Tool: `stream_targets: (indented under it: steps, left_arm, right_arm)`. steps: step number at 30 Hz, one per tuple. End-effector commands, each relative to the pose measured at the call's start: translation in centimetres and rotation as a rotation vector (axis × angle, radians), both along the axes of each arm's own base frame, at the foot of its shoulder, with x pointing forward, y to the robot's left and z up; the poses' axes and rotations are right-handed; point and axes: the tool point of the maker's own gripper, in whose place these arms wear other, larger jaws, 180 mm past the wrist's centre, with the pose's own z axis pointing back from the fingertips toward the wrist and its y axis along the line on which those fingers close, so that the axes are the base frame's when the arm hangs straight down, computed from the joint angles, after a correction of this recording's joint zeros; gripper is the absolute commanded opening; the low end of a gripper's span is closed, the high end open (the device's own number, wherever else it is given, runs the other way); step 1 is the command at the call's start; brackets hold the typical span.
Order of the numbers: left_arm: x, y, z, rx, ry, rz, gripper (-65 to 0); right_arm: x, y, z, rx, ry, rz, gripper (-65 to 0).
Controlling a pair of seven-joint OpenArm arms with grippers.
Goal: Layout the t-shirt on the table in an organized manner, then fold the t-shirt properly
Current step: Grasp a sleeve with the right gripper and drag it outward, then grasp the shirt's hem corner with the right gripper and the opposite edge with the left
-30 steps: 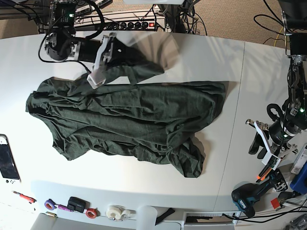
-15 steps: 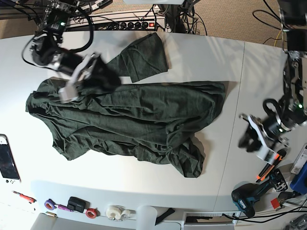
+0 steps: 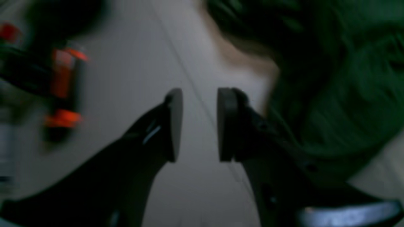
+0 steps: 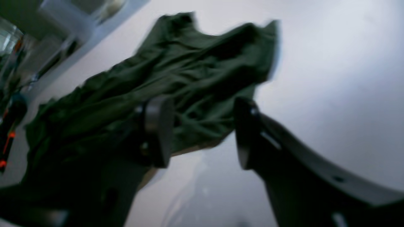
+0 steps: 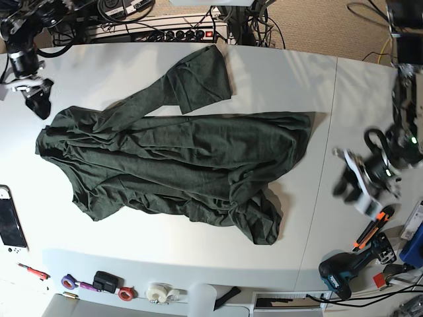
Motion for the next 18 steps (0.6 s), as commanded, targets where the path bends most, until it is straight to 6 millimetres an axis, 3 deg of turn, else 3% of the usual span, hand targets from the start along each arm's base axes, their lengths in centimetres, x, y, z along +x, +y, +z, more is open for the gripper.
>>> stream_targets:
  steps: [1,4,7,14,18]
  left_arm:
    - [1.2,0.3,2.7,-0.001,-0.079,0.003,-45.4]
    - [2.4,0.7,4.5,0.015,-0.125,0.023,-45.4]
    - [2.7,0.9,4.9,0.028,-0.138,0.027,-45.4]
    - [2.8,2.0,3.7,0.056,-0.107,0.058,-45.4]
    - [2.8,2.2,3.2,0.035,-0.089,0.064,-45.4]
  right_arm:
    - [0.9,-1.3,1.5,-0.013,-0.056,-0.010,-32.9]
    - [2.3,-2.9,0.3,0.063,-0.063,-0.029,-32.8]
    - [3.8,-4.4,-0.5,0.124,-0.075,-0.052,-32.8]
    - [5.5,-10.9,-0.7,0.035,-0.023,-0.214,-32.8]
    - [6.9,-11.8,-1.3,0.088,-0.019,-0.231,-32.8]
